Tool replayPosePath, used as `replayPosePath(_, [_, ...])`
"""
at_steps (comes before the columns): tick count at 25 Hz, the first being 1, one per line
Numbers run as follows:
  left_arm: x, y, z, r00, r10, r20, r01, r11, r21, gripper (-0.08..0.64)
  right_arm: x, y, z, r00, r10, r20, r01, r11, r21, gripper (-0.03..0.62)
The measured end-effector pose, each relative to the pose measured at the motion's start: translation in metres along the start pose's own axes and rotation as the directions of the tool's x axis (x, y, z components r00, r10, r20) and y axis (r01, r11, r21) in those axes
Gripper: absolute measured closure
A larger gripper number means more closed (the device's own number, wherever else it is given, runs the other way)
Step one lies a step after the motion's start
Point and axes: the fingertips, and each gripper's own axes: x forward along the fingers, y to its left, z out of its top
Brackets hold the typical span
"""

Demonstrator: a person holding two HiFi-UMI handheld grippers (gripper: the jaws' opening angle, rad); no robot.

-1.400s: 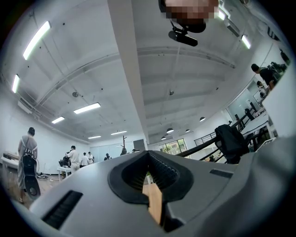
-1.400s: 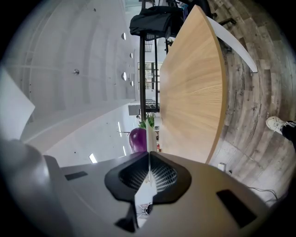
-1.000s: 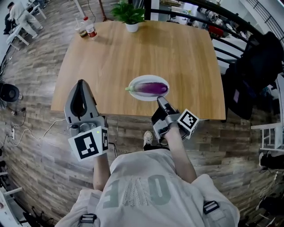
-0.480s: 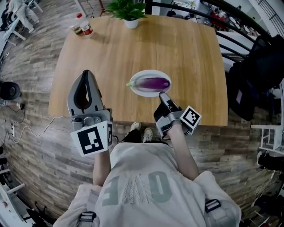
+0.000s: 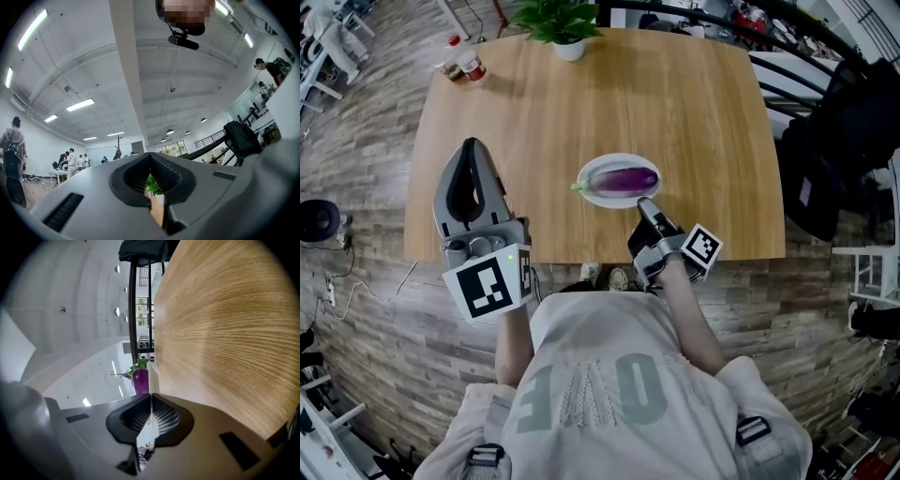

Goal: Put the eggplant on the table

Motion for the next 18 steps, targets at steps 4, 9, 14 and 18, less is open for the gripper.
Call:
replayPosePath(4, [0.004, 0.004, -0.002, 1.0, 0.005, -0.008, -0.005, 1.0, 0.003, 0.551, 0.002, -0.012, 0.006, 1.0, -0.01, 0.011, 0.009, 1.0, 0.017, 0.566])
replayPosePath(9, [0.005, 0.003, -0.006, 1.0, -0.003, -0.017, 0.003, 1.0, 0.014, 0.551, 0.01, -0.035, 0.011, 0.999, -0.036, 0.021, 0.035, 0.999, 0.034, 0.566])
replayPosePath(14, [0.006, -0.001, -0.02, 0.999, -0.01, -0.052, 0.012, 0.999, 0.046, 0.551, 0.018, -0.061, 0.016, 0.998, -0.059, 0.03, 0.057, 0.997, 0.056, 0.566])
replayPosePath(18, [0.005, 0.001, -0.027, 0.997, -0.008, -0.08, 0.012, 0.998, 0.055, 0.551, 0.024, -0.074, 0.014, 0.996, -0.08, 0.026, 0.078, 0.994, 0.072, 0.566])
